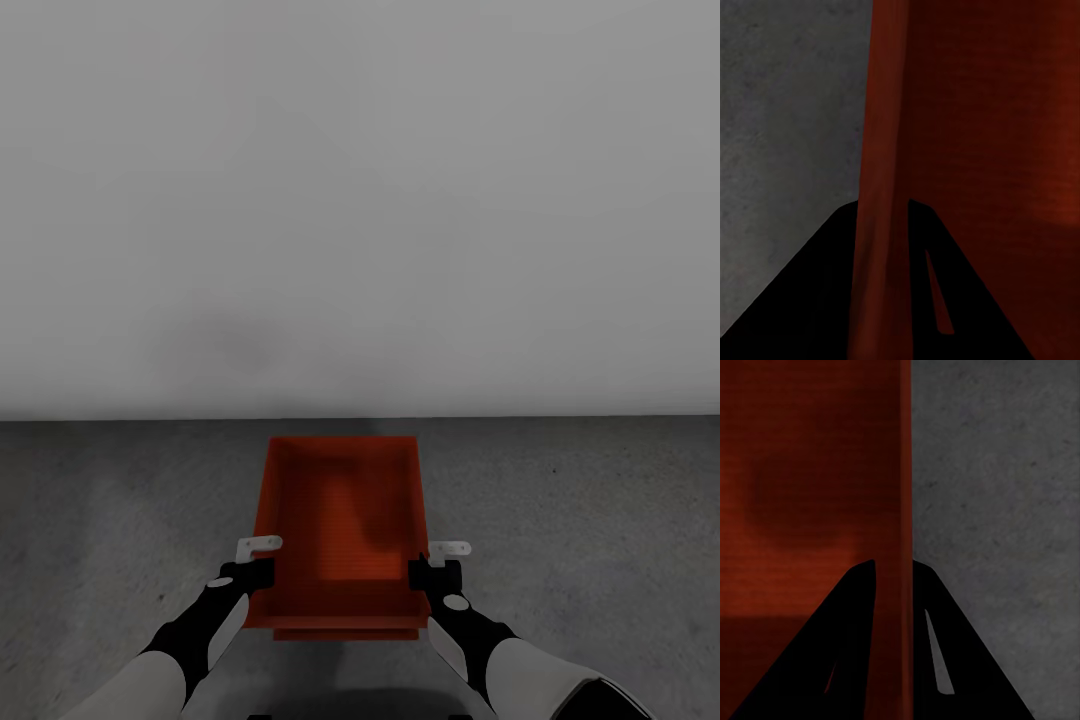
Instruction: Move the two storage containers from the living room to the garage. In the garage, place one container on the floor and stack the other container on top of it (either order is fine).
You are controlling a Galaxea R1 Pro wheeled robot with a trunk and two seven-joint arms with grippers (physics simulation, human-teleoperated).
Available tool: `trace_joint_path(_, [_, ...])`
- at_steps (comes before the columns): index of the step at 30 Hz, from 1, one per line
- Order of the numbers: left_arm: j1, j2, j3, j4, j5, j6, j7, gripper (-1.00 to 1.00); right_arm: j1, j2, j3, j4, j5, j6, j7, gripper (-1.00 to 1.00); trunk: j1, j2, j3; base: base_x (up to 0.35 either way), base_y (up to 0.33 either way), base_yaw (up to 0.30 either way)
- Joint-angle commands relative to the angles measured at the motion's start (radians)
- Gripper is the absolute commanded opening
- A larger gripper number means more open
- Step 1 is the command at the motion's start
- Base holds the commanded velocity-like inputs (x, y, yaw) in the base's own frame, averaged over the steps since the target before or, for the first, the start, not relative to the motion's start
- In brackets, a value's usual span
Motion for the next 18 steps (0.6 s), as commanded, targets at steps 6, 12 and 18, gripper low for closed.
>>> trace_joint_path(6, [-0.001, 0.015, 0.004, -0.006, -0.007, 0.006, 0.014, -1.0, 0.0, -0.004, -0.031, 0.049, -0.019, -0.006, -0.001, -1.0, 0.0, 0.0, -0.001, 0.0, 0.0, 0.0])
trace_joint_path(12, [-0.001, 0.014, 0.004, -0.006, -0.007, 0.006, 0.014, -1.0, 0.0, -0.004, -0.031, 0.049, -0.019, -0.006, -0.002, -1.0, 0.0, 0.0, -0.001, 0.0, 0.0, 0.0])
trace_joint_path(18, [-0.001, 0.013, 0.004, -0.006, -0.007, 0.006, 0.014, -1.0, 0.0, -0.004, -0.031, 0.049, -0.019, -0.006, -0.002, -1.0, 0.0, 0.0, -0.001, 0.0, 0.0, 0.0])
